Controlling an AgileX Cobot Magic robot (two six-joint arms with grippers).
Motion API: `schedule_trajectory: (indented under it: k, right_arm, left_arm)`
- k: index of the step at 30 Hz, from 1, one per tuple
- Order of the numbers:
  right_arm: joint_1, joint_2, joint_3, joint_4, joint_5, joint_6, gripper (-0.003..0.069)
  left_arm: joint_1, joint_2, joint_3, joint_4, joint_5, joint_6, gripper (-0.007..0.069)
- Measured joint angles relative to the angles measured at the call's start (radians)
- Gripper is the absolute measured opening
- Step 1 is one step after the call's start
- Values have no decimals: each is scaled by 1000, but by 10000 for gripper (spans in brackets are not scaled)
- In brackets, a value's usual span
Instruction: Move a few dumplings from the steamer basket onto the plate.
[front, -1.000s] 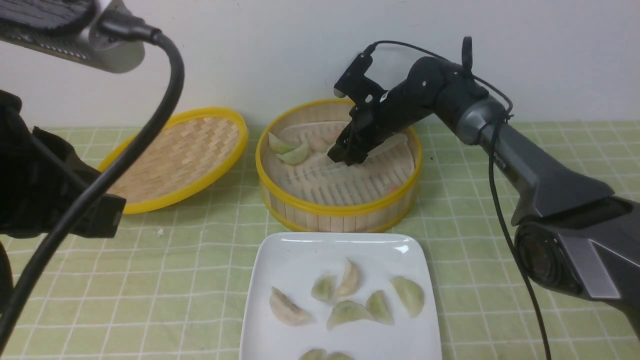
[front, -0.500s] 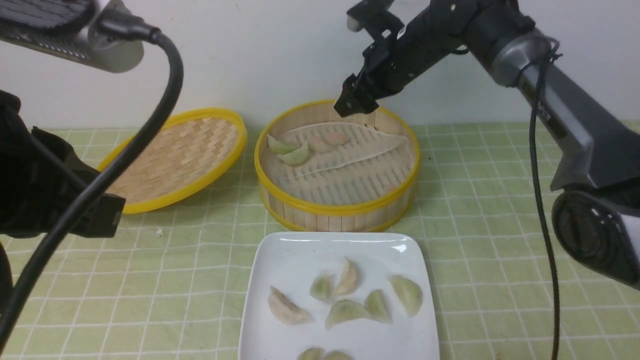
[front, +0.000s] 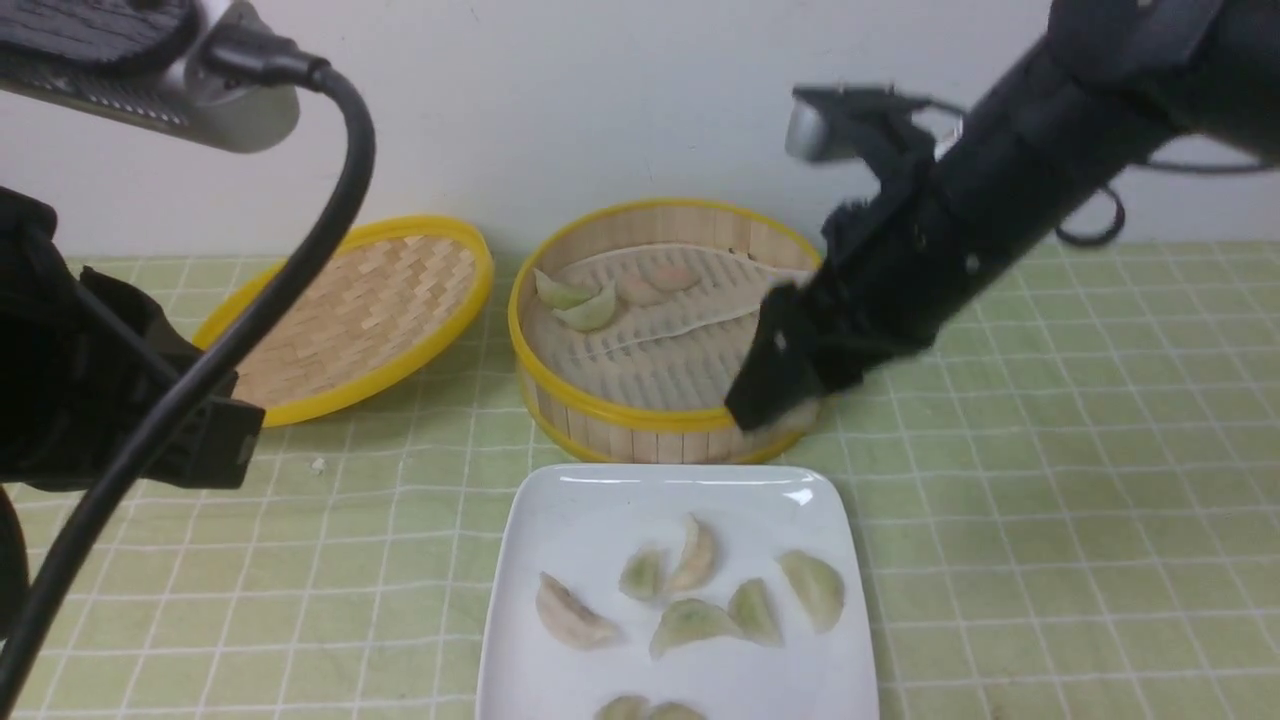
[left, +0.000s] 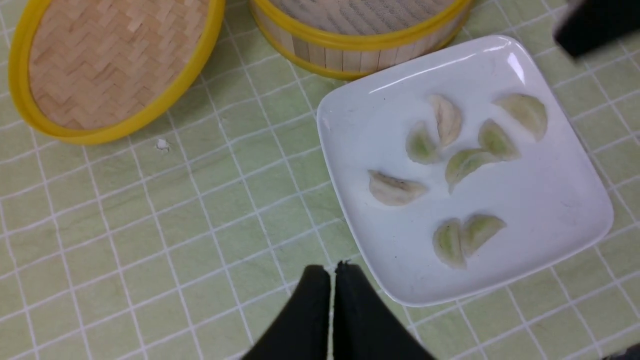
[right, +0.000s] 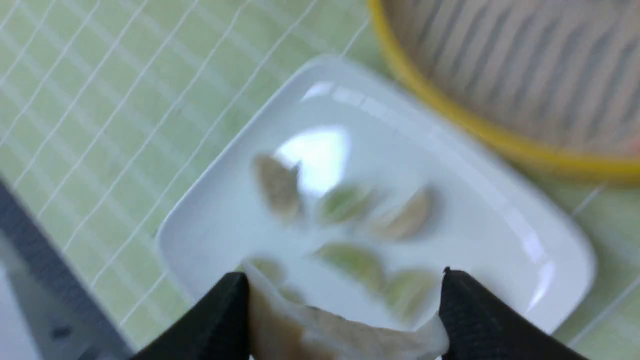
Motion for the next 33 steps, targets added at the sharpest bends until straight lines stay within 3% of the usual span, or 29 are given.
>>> schedule_trajectory:
  k: [6, 12, 13, 19, 23, 28, 33]
  right_arm:
    - [137, 8, 289, -50, -247, 18, 437]
    - [159, 43, 318, -53, -371, 54, 440]
    - [159, 44, 310, -59, -385, 80, 469]
    - [159, 42, 204, -121, -265, 165, 610]
    - [159, 11, 128, -183, -121, 204, 629]
    - [159, -89, 69, -307, -32, 296, 554]
    - [159, -334, 64, -510, -8, 459, 364]
  left_arm:
    - [0, 0, 0, -11, 0, 0, -6]
    - [0, 0, 0, -6, 0, 0, -6]
    - [0, 0, 0, -2, 0, 0, -6]
    - [0, 0, 0, -9, 0, 0, -6]
    - [0, 0, 0, -11, 0, 0, -6]
    - [0, 0, 0, -11, 0, 0, -6]
    - [0, 0, 0, -11, 0, 0, -6]
